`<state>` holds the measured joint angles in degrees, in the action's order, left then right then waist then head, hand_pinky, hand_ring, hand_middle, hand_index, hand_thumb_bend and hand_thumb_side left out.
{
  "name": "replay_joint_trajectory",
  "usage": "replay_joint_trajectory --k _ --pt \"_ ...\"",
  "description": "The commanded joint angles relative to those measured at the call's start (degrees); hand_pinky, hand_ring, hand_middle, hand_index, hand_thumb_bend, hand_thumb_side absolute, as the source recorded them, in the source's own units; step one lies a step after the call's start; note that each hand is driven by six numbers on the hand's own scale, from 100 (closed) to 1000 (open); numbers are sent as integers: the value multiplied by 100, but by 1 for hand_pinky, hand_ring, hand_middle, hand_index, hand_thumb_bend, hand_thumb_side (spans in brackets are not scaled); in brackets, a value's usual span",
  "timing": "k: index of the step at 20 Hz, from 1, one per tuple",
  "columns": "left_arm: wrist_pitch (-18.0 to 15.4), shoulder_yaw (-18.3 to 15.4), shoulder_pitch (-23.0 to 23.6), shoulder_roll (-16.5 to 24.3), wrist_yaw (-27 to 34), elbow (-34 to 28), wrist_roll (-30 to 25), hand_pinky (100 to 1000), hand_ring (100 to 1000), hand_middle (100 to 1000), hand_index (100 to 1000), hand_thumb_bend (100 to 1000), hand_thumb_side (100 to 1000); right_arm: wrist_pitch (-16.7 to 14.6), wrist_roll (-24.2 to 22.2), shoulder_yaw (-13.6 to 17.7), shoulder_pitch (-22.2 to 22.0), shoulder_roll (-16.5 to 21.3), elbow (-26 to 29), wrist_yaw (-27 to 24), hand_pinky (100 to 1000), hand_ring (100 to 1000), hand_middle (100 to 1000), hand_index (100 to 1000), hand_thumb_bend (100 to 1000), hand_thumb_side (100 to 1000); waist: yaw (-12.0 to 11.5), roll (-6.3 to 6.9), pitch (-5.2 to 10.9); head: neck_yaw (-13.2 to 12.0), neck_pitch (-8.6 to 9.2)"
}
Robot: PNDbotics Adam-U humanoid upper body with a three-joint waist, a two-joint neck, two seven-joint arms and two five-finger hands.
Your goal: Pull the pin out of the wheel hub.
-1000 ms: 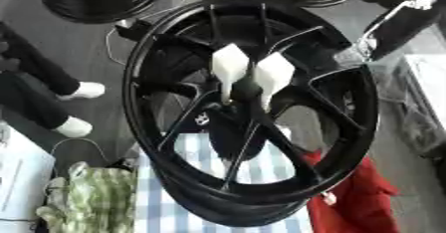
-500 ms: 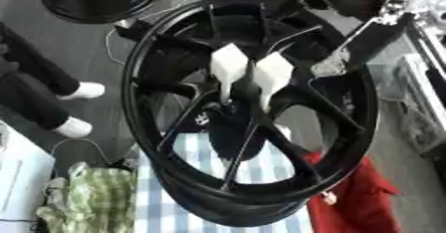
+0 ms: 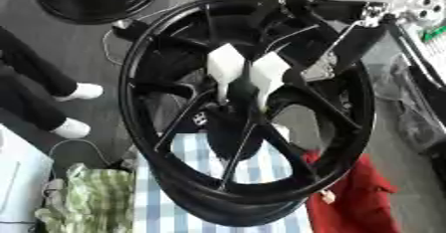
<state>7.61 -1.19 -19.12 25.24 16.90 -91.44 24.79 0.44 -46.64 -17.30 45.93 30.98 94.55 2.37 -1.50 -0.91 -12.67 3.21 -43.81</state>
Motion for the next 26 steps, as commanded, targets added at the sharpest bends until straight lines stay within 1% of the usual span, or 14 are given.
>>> replay_joint_trajectory --k 1,5,9,17,26 --pt "21 -7 -34 138 1 -63 5 664 772 703 754 311 692 -72 -251 35 141 68 -35 -28 900 832 806 857 358 100 -4 14 66 28 -31" --pt "22 2 -31 130 10 -65 4 664 772 704 754 311 693 -90 -409 33 193 46 -109 30 900 833 803 854 357 100 -6 15 64 45 -31" --pt "21 7 -38 123 15 -73 0 665 773 703 754 310 694 -138 -475 -47 236 -13 -249 205 901 837 803 849 362 100 -19 20 56 85 -31" --pt "28 20 -56 100 22 -85 -13 665 773 703 755 306 698 -282 -488 -122 267 -110 -464 441 902 847 813 832 362 100 -50 18 19 102 -31" --pt "31 21 -82 83 29 -89 -17 666 772 704 754 302 701 -375 -530 -204 309 -105 -624 617 903 860 812 828 339 100 -89 10 -15 132 -29"
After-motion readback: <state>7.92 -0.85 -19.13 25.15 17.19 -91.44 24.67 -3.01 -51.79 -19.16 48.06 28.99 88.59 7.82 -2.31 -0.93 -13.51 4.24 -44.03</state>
